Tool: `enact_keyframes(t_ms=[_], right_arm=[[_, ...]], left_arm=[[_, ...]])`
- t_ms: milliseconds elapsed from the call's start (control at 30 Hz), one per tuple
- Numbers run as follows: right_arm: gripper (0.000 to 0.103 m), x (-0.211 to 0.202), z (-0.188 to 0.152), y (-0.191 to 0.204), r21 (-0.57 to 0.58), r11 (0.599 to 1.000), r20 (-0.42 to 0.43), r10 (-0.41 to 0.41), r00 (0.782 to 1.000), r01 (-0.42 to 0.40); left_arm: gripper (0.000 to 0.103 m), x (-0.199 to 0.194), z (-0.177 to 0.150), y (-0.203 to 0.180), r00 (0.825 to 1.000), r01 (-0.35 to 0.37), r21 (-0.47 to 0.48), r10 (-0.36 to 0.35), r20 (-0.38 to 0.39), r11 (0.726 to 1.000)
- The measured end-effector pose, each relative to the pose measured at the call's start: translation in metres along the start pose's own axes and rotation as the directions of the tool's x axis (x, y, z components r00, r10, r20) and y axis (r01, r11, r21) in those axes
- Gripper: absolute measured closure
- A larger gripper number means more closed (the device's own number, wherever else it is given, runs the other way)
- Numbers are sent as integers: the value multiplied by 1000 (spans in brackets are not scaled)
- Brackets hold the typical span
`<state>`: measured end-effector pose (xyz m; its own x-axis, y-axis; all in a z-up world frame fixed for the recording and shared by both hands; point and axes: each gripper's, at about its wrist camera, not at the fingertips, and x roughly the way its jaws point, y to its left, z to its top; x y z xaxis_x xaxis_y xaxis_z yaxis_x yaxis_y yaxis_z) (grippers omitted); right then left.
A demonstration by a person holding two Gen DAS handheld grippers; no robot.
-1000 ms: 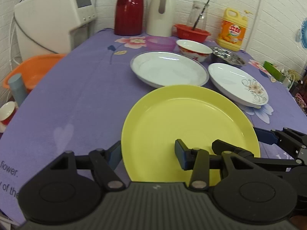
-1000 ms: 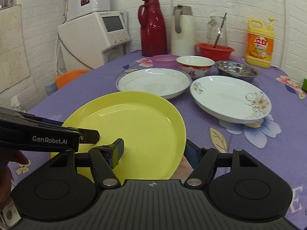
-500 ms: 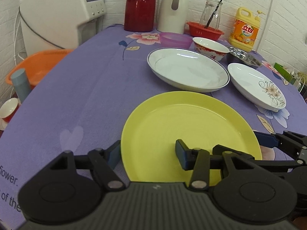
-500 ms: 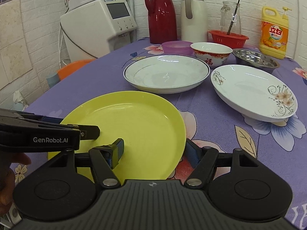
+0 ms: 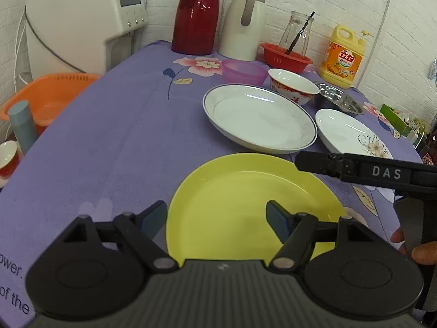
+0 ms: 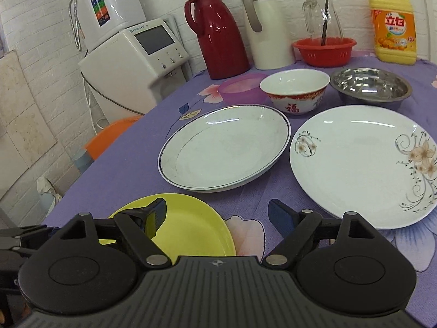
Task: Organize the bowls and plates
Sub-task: 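Carry the yellow plate with the left tool toward the plain white plate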
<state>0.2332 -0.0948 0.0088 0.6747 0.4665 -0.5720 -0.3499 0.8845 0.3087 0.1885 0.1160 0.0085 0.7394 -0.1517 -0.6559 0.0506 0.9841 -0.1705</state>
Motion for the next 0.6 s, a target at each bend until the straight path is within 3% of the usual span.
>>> enact_keyframes(t_ms=[433,533,600], right_arm=[[0,-10,-3,-48,171,981,7,-93,996,90],[0,-14,-4,-35,87,993,-54,-73,996,77],[0,-21,1,-19,13,1000,-36,-25,999,25]], left_arm=[[31,9,23,5,999,-19,2,19,33,1000],[30,16,33,6,999,-14,5,14,39,1000],[30,22,46,10,999,-7,-3,7,47,1000]])
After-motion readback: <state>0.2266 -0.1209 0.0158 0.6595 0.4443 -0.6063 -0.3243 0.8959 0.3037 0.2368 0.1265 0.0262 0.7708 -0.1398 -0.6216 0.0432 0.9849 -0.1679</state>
